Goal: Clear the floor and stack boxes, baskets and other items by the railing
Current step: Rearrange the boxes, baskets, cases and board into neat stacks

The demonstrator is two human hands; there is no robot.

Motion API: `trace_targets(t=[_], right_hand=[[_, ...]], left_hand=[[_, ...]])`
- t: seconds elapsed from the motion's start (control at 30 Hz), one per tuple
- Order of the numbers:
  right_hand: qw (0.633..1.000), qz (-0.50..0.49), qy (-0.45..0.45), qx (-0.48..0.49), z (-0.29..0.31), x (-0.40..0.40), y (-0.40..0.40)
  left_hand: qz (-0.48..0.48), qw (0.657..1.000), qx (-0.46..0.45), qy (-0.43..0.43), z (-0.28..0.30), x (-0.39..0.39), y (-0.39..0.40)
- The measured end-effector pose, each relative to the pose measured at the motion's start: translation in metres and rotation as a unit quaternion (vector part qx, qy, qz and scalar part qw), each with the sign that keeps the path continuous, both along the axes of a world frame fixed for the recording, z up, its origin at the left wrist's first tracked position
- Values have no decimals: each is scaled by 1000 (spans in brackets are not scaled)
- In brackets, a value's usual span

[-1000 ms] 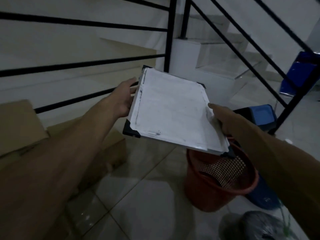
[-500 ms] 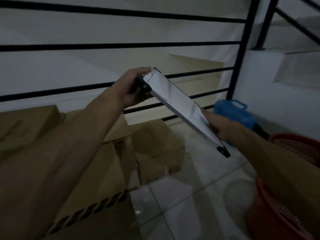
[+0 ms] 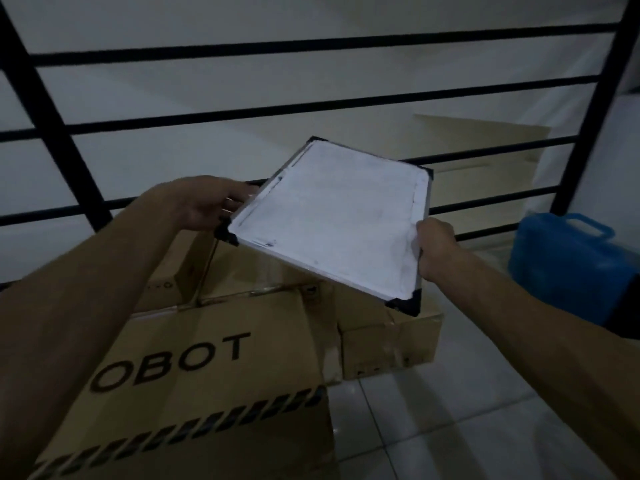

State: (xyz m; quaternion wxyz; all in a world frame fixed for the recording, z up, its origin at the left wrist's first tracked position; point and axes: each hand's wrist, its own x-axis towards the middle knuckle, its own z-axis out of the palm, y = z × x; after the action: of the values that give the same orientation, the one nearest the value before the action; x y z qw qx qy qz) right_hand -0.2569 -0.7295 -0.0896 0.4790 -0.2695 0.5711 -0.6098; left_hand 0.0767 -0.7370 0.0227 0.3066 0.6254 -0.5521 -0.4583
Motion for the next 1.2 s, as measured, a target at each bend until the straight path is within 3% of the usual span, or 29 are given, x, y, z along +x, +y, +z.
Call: trace_targets(t=[0.13,0.3,0.43,0.53,0.67,0.77,0.87,1.03,1.2], right_hand=[[999,-19,-41,12,-1,33,3],[997,-19,-70,-20,0,79,8],[979,67,-176,-81,13,112,18],[968,116,-205,-88,15,141,19],[960,149,-225,-74,17,184,25],[948,181,-247,-84,20,208,33],[944,246,-206,-75,18,226,43],[922,330,-200,-26,16,235,44],[930,324,-173,-32,14,218,36]], left_hand=[[64,986,-34,-149,-2,7,-4],[121,942,-116,-292,-11,33,-20],[141,929,-144,-310,-14,53,-24],[111,911,-108,-382,-13,53,-18],[-4,894,-98,-438,-10,40,-1],[-117,903,-92,-403,-3,31,21],[-187,916,-50,-351,0,34,41],[-172,869,-34,-463,-14,61,50],[-122,885,-59,-445,-25,99,56]])
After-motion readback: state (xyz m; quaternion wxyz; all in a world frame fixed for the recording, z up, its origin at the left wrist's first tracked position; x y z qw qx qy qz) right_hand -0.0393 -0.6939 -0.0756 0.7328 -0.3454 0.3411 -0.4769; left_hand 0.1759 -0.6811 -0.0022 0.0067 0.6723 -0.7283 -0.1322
